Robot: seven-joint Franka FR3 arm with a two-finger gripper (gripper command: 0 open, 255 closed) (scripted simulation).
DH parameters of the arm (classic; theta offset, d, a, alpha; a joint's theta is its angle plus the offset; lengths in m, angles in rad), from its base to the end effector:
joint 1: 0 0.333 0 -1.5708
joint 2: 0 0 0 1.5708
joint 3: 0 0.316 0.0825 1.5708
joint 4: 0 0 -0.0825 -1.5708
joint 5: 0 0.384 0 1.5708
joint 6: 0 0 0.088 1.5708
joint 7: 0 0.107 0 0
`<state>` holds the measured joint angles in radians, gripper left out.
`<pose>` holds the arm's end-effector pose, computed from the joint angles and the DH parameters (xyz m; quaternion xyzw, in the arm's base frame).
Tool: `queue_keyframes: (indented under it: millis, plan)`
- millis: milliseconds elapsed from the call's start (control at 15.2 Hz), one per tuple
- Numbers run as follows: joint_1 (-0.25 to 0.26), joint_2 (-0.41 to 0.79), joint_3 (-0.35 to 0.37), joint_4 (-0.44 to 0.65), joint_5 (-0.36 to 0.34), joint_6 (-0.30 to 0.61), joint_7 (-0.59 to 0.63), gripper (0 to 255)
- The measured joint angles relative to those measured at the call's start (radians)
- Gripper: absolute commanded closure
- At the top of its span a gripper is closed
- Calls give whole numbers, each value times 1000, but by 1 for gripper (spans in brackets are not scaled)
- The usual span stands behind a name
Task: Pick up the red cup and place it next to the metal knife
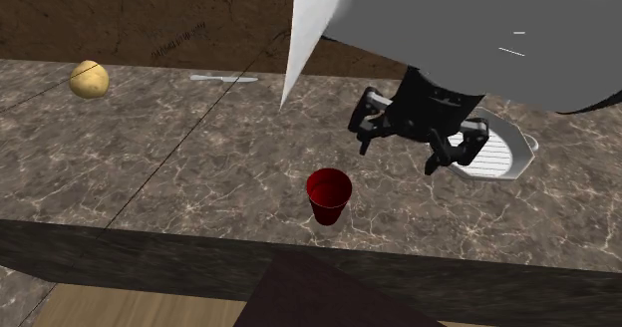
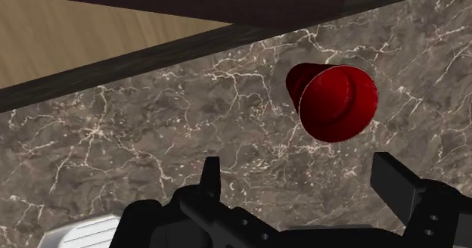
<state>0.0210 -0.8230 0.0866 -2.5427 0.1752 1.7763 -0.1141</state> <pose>0.3077 0.0525 0.5305 -0.9947 -0.0821 -0.0287 0.0540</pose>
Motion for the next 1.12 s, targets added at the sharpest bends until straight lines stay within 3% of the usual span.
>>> queue_keyframes:
  millis: [660,1122]
  plan:
    - [53,119,78,-240,150,323,64,0]
    - [75,206,104,-291,195,461,61,0]
